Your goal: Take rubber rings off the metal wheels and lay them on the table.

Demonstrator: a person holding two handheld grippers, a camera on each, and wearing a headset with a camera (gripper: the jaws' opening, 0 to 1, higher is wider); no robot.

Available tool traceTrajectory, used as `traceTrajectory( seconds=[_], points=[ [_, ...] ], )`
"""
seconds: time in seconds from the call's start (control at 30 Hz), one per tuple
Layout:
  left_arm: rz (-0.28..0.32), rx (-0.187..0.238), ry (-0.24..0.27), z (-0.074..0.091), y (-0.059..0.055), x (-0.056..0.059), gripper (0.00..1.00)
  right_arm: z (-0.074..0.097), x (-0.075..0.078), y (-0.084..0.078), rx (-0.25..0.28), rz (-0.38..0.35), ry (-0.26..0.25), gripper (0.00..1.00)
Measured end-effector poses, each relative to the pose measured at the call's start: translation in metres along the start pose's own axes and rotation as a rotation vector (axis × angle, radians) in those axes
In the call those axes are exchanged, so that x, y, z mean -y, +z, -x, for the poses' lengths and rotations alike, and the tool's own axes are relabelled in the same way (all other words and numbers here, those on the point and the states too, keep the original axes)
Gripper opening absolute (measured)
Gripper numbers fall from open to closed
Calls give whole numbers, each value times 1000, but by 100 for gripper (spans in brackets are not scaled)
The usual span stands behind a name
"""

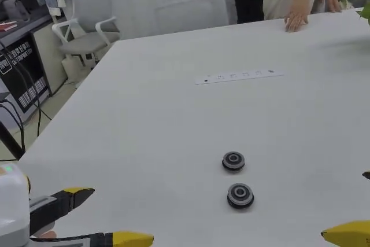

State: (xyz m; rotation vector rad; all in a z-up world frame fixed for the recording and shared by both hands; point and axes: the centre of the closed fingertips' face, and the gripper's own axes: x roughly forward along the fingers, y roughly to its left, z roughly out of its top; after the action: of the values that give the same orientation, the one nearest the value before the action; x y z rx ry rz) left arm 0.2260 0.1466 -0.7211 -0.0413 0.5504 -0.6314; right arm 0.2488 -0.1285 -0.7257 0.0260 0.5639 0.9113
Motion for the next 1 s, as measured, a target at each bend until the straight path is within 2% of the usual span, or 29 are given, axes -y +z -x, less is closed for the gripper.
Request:
traceTrajectory(
  seconds=[0.5,0.7,1.0],
  points=[
    [-16,23,-9,5,8,-1,100,11,-5,4,7,14,-12,94],
    [-14,47,-29,4,15,1,100,13,-6,4,-5,31,-3,96],
    [-45,34,-49,1,21,6,100,8,-6,8,-18,54,17,98]
  ],
)
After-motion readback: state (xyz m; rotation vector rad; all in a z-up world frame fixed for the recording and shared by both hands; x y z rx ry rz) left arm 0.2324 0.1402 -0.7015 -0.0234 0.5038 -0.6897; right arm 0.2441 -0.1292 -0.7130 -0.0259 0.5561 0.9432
